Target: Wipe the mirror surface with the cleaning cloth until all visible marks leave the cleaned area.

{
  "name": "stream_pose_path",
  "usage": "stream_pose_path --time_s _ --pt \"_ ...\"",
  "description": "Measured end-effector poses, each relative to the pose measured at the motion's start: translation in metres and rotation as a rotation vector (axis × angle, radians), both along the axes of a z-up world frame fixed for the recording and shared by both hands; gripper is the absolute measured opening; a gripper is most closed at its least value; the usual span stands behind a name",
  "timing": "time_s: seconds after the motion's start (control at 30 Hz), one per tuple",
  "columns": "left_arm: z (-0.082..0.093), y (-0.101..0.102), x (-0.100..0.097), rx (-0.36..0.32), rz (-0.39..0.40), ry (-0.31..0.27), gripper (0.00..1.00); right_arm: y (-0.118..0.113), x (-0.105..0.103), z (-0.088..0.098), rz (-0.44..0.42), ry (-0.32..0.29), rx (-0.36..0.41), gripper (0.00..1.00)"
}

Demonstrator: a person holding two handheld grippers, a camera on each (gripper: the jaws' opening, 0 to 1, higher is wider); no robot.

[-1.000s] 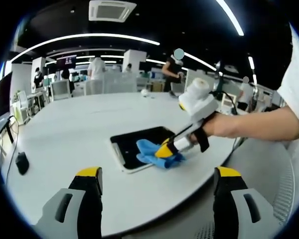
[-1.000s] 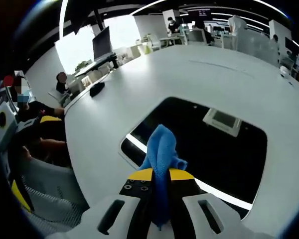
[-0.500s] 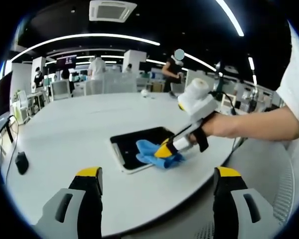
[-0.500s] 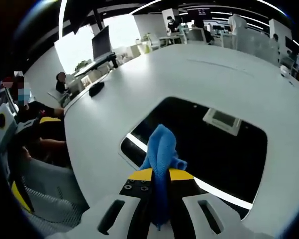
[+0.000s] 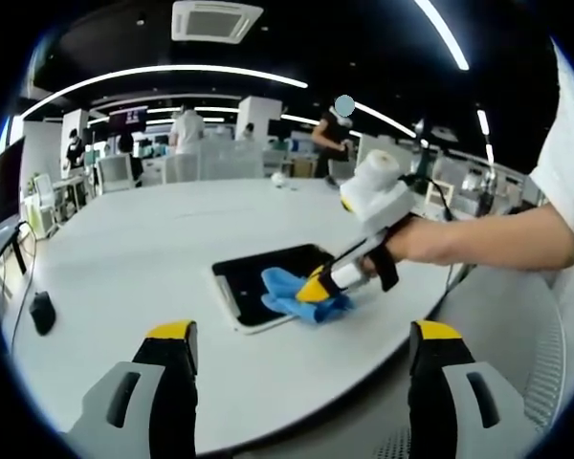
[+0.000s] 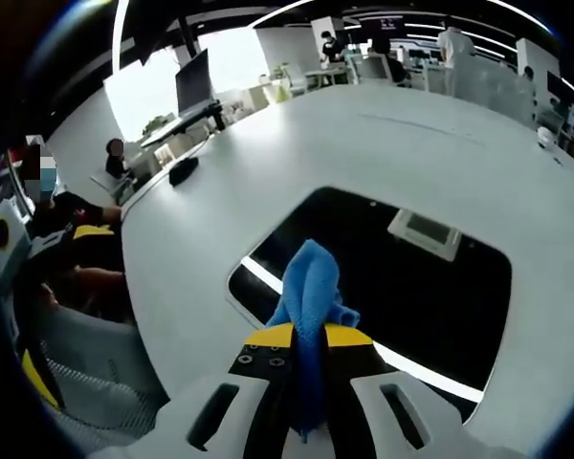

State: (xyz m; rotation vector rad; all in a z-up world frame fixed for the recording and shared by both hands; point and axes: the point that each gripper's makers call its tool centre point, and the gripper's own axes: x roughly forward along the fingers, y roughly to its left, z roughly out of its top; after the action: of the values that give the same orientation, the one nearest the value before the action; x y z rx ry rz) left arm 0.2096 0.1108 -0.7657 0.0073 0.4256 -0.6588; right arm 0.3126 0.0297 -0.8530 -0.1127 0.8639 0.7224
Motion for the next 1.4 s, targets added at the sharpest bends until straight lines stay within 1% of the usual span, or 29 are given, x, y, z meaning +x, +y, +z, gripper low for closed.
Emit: stream_pose_path --time_s 0.33,0.67,1.0,1.13,1.23,1.33,1.4 --pt "0.0 -0.001 -0.001 0.005 -0.005 0.001 0.92 -0.002 0.011 0.001 -0.019 -0.005 -0.002 0.05" --pt "0.0 -0.001 -0.001 0.007 -0.007 0.001 0.91 -0.005 0.032 0.001 -0.034 -0.012 -0.016 0.05" --pt "-0.001 -0.002 -0.002 0.006 -0.013 0.008 0.91 -0.005 0.044 0.002 -0.032 -0.024 -0.033 0.05" --pt "-0.001 -0.002 -0.002 0.007 -0.017 0.008 0.91 -0.006 0.049 0.0 -0.025 -0.034 -0.051 0.05" --pt "-0.001 -0.002 -0.002 0.006 -0.016 0.006 0.91 -0.007 0.055 -0.001 -0.031 -0.032 -0.045 0.05" --pt "-0.001 -0.002 -0.002 0.007 -0.016 0.006 0.91 -0.006 0.055 -0.001 -0.04 -0.03 -0.04 0.05" --pt "-0.001 -0.002 -0.002 0.007 -0.014 0.005 0.91 -0.006 0.061 -0.001 -0.045 -0.034 -0.045 0.05"
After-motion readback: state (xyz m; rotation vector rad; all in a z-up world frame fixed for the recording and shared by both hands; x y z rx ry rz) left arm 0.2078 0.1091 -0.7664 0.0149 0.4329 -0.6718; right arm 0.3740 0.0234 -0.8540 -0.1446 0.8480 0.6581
